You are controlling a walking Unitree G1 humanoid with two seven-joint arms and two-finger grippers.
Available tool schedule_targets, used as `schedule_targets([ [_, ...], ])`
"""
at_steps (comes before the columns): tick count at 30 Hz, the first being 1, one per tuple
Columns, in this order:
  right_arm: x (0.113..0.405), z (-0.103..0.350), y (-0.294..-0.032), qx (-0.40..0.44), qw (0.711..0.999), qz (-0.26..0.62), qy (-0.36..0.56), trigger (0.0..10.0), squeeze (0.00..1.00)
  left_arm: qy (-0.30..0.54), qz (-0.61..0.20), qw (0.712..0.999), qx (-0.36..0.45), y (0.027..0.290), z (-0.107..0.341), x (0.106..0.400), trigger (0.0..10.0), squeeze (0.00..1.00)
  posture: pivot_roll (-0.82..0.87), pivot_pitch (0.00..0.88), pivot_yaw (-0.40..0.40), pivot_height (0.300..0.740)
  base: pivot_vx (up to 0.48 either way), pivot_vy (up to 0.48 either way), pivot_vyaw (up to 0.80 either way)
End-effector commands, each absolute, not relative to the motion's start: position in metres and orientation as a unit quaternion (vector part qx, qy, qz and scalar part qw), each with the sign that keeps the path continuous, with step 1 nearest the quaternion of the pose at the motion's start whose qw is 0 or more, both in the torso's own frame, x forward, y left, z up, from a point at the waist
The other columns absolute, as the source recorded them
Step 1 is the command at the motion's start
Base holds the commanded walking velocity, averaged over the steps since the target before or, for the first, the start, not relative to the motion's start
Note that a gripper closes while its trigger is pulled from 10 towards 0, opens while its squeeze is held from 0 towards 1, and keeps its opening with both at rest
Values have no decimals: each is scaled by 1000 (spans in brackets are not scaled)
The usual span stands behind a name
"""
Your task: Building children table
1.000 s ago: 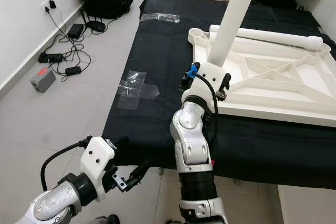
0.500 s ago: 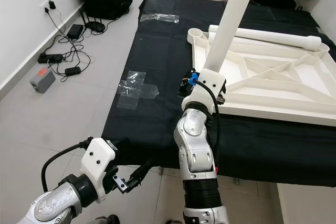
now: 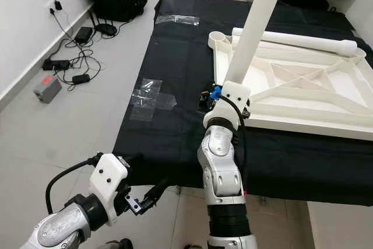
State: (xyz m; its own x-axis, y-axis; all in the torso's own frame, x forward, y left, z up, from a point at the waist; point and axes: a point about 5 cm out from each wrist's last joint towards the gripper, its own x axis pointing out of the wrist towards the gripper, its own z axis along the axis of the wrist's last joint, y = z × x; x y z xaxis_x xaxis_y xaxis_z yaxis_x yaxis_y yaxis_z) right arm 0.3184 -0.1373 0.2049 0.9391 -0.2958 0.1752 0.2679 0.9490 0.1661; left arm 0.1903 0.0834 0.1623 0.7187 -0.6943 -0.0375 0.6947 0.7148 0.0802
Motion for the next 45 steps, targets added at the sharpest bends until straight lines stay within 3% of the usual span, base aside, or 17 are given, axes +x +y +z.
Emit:
schedule_targets([
  [1, 315, 202, -142, 72, 982, -147, -95, 10000, 0, 21, -376, 925, 45, 84, 154, 189, 10000, 0, 82, 205, -36, 740, 0, 0, 0],
  [22, 303, 193, -148, 69, 987, -125, -80, 10000, 0, 20, -376, 925, 45, 84, 151, 190, 10000, 0, 80, 191, -37, 740, 0, 0, 0],
  [45, 279, 181, -155, 32, 996, -35, -74, 10000, 0, 22, -372, 927, 48, 87, 148, 192, 10000, 0, 72, 165, -31, 740, 0, 0, 0],
])
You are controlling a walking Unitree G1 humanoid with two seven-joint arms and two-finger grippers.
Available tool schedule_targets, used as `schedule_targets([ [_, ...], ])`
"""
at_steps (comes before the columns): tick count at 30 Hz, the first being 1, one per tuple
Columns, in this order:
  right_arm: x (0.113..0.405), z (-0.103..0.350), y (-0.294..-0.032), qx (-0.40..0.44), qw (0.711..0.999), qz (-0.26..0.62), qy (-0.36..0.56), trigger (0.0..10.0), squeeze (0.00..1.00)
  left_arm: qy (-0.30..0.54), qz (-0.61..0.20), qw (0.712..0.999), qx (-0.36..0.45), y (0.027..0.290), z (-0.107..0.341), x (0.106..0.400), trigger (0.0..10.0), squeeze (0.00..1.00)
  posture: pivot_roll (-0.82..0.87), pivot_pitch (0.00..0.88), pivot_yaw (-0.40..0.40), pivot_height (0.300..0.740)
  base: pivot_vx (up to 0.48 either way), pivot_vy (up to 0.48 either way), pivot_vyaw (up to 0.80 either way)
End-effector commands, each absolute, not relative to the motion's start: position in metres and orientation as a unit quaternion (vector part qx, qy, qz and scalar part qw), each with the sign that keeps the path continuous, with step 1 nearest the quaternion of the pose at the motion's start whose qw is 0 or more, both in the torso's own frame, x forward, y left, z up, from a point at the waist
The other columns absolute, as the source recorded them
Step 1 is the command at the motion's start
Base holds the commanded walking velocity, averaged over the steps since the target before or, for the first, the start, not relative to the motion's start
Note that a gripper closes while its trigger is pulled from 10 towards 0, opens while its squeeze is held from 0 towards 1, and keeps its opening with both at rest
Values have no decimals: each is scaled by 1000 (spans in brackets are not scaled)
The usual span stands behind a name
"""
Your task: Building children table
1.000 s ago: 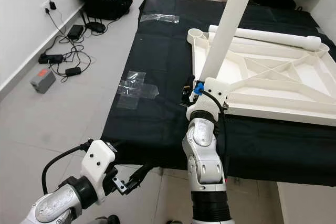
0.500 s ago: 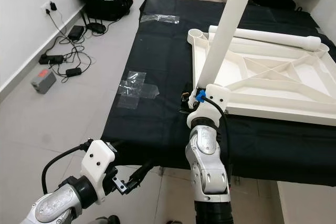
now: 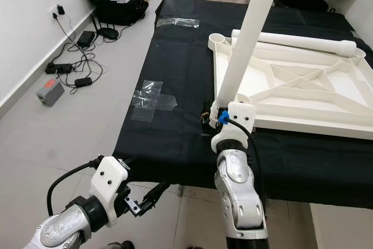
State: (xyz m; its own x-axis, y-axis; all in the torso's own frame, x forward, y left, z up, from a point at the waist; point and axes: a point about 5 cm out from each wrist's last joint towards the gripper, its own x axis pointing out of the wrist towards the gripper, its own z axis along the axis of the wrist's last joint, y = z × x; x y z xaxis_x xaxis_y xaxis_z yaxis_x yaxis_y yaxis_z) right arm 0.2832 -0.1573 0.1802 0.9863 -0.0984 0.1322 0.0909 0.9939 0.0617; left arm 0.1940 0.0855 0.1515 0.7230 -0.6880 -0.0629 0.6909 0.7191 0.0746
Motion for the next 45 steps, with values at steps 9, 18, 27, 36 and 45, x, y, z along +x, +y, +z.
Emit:
schedule_targets([
  [9, 272, 167, -167, -2, 998, -18, -54, 10000, 0, 9, -317, 946, 71, 98, 150, 201, 10000, 0, 77, 160, -31, 740, 0, 0, 0],
  [18, 267, 143, -166, -6, 999, 51, -15, 10000, 0, -8, -208, 974, 86, 121, 153, 215, 10000, 0, 81, 153, -37, 740, 0, 0, 0],
  [27, 268, 137, -170, -14, 999, 43, -14, 10000, 0, 3, -185, 980, 74, 120, 147, 213, 10000, 0, 81, 118, -37, 740, 0, 0, -444],
  [36, 278, 138, -183, -11, 1000, 12, -10, 10000, 0, -11, -159, 983, 90, 126, 151, 223, 10000, 0, 79, 106, -39, 740, 0, 0, -442],
  [45, 292, 144, -194, 7, 1000, -17, -19, 10000, 0, -27, -118, 987, 103, 138, 156, 227, 10000, 0, 88, 95, -39, 740, 0, 0, 0],
])
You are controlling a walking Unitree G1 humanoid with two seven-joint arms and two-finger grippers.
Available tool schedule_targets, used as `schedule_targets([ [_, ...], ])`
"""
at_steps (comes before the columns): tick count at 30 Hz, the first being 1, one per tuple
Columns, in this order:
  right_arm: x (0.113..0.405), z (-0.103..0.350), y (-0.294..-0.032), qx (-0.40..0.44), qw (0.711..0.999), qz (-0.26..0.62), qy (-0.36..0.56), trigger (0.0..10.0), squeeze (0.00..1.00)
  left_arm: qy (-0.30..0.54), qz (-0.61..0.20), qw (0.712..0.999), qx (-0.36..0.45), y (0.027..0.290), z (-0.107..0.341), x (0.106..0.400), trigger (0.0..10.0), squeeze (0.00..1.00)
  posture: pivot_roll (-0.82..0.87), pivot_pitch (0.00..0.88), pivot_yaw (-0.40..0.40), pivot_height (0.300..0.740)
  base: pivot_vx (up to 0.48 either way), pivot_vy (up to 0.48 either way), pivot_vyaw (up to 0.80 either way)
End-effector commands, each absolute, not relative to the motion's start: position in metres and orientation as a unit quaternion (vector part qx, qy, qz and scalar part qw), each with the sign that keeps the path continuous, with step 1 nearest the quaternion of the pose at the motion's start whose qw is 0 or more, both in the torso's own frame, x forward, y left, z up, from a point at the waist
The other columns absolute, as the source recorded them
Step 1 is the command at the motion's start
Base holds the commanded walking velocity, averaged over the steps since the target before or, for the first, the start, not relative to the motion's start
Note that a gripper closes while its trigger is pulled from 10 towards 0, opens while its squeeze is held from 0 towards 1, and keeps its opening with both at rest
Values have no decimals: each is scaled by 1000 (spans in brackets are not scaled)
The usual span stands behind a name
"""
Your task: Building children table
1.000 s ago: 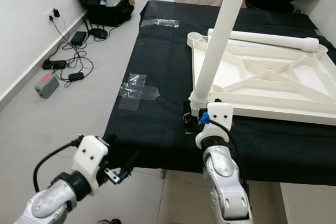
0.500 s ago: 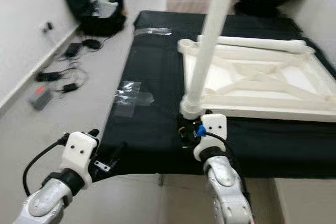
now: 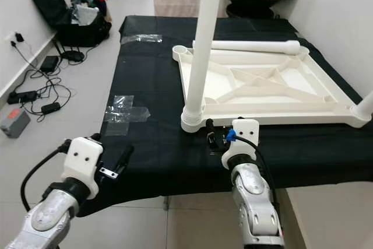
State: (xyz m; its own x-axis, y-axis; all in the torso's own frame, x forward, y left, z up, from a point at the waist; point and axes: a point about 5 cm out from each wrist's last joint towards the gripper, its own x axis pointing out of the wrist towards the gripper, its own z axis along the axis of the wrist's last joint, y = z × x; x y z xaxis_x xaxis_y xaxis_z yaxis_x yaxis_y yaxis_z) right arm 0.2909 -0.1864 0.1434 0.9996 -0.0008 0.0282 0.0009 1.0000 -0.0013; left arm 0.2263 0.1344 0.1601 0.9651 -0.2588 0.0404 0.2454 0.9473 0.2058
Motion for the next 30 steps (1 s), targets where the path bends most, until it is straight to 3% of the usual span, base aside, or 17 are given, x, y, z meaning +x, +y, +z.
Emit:
schedule_targets([
  [1, 295, 147, -198, 6, 999, -25, -25, 10000, 0, -29, -117, 987, 107, 139, 157, 228, 10000, 0, 88, 95, -39, 740, 0, 0, 0],
  [9, 314, 182, -239, -30, 985, -149, -82, 10000, 0, -49, -58, 989, 124, 160, 169, 236, 10000, 0, 89, 90, -46, 740, 0, 0, 0],
  [13, 318, 195, -250, -31, 975, -193, -104, 10000, 0, -81, 23, 984, 154, 190, 189, 240, 10000, 0, 99, 88, -55, 740, 0, 0, 0],
  [21, 327, 199, -243, -15, 976, -182, -114, 10000, 0, -94, 65, 979, 171, 217, 200, 245, 10000, 0, 104, 88, -52, 740, 38, 0, 0],
  [30, 330, 199, -239, -9, 977, -181, -114, 10000, 0, -100, 58, 977, 178, 217, 203, 250, 10000, 0, 98, 88, -51, 740, 322, 0, 0],
])
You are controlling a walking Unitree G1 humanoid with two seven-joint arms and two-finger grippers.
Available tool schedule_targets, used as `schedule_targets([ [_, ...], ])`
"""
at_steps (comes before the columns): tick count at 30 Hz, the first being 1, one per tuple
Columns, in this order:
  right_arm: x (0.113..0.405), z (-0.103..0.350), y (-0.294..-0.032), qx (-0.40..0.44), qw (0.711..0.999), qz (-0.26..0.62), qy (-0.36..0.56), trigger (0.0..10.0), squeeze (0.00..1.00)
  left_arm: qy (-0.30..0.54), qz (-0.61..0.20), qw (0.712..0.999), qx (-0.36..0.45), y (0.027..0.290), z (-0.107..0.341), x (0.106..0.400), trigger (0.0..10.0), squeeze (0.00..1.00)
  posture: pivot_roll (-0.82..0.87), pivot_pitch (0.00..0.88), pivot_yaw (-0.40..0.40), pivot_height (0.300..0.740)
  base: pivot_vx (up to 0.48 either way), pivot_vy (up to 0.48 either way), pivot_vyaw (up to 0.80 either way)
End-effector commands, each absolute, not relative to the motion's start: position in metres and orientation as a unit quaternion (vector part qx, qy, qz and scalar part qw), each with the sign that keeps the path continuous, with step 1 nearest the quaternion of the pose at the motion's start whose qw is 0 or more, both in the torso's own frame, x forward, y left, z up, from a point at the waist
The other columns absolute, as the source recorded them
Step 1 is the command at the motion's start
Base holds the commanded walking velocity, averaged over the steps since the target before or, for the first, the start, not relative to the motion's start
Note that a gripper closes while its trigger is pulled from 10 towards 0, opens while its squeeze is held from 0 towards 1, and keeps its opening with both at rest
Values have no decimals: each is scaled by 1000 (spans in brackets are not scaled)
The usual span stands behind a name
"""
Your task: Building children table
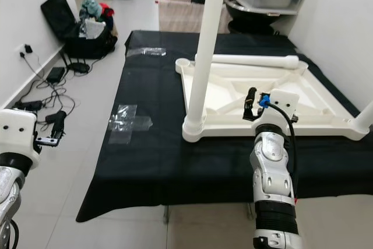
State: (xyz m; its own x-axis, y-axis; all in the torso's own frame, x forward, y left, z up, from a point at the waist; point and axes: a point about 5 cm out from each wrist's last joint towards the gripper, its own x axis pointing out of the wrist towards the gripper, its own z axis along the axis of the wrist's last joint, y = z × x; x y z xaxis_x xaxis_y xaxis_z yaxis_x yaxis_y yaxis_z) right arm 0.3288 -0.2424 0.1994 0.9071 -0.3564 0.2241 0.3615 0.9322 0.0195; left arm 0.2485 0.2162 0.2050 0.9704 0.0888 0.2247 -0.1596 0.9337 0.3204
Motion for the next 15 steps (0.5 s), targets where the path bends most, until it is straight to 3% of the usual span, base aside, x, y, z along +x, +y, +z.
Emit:
schedule_targets([
  [1, 330, 198, -238, -8, 977, -180, -113, 10000, 0, -99, 55, 977, 181, 216, 203, 251, 10000, 0, 98, 91, -46, 740, 330, -270, 0],
  [11, 329, 194, -235, -3, 978, -180, -109, 10000, 0, -90, 56, 979, 176, 217, 199, 252, 10000, 0, 97, 92, -44, 740, 324, -247, 0],
  [15, 330, 194, -238, -6, 976, -188, -109, 10000, 0, -94, 64, 977, 178, 220, 201, 252, 10000, 0, 98, 92, -48, 740, 0, 0, 0],
])
